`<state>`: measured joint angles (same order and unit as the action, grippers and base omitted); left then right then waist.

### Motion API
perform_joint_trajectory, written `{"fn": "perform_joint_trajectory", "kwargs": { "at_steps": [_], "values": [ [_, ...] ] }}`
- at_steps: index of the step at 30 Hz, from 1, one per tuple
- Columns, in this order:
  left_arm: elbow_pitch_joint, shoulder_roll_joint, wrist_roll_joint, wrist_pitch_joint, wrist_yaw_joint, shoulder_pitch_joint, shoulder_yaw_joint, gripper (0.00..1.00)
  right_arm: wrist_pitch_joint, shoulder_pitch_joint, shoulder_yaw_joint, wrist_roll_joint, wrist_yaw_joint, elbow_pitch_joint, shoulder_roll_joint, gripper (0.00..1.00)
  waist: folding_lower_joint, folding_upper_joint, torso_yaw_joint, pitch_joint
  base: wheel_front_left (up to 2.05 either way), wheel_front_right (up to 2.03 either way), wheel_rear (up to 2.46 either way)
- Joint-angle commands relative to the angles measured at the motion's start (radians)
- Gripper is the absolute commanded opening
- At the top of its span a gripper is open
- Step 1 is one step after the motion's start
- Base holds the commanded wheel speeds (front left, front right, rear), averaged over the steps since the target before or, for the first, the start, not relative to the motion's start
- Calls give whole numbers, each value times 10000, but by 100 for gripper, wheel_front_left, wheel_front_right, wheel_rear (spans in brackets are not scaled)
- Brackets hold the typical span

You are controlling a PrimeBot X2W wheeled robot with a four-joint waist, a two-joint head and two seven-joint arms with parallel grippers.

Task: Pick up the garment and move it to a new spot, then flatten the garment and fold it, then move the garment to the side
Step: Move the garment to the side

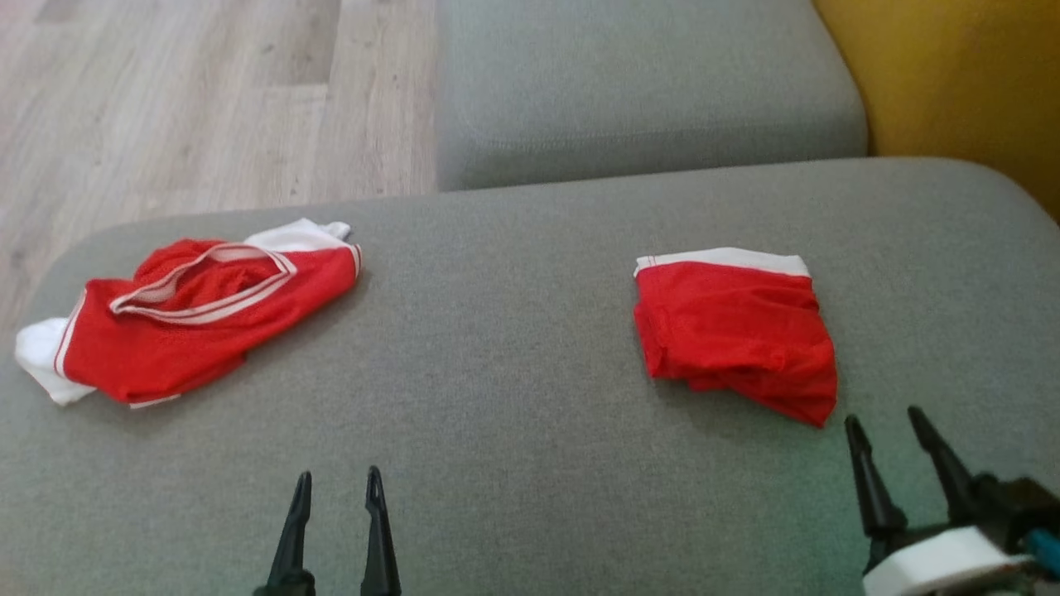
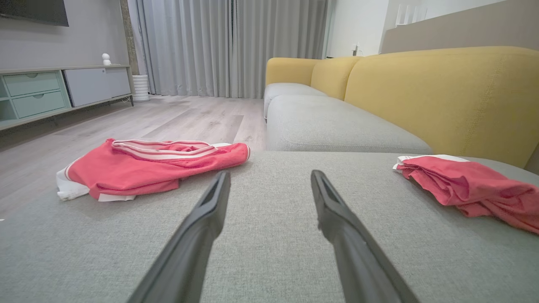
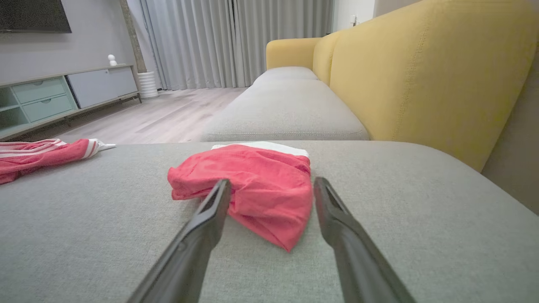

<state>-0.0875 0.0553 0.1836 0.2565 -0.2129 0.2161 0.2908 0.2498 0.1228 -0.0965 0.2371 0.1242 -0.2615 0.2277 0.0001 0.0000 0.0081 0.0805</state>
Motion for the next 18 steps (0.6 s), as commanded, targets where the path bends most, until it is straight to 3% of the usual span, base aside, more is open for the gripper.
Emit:
{"fn": "perform_joint_trajectory", "kwargs": {
  "at_steps": [1, 5, 9, 18],
  "values": [
    [405, -51, -31, 53, -94, -626, -208, 100, 120, -787, -95, 22, 65, 218, 364, 100, -1, 0, -14, -212, 0, 0, 0],
    [484, -51, 154, 53, -167, -807, -94, 100, 120, -1440, 19, 141, 65, -182, 511, 100, -1, 0, -52, -594, 0, 0, 0],
    [497, -51, 234, 53, -164, -1064, 115, 100, 32, -2265, -60, 829, 65, -1351, 698, 100, -1, 0, -9, -933, 0, 0, 0],
    [696, -51, 338, 53, -95, -1874, 704, 100, -1870, -4780, -787, 2784, 65, -3595, 1392, 100, -1, 0, 182, -1998, 0, 0, 0]
  ]
}}
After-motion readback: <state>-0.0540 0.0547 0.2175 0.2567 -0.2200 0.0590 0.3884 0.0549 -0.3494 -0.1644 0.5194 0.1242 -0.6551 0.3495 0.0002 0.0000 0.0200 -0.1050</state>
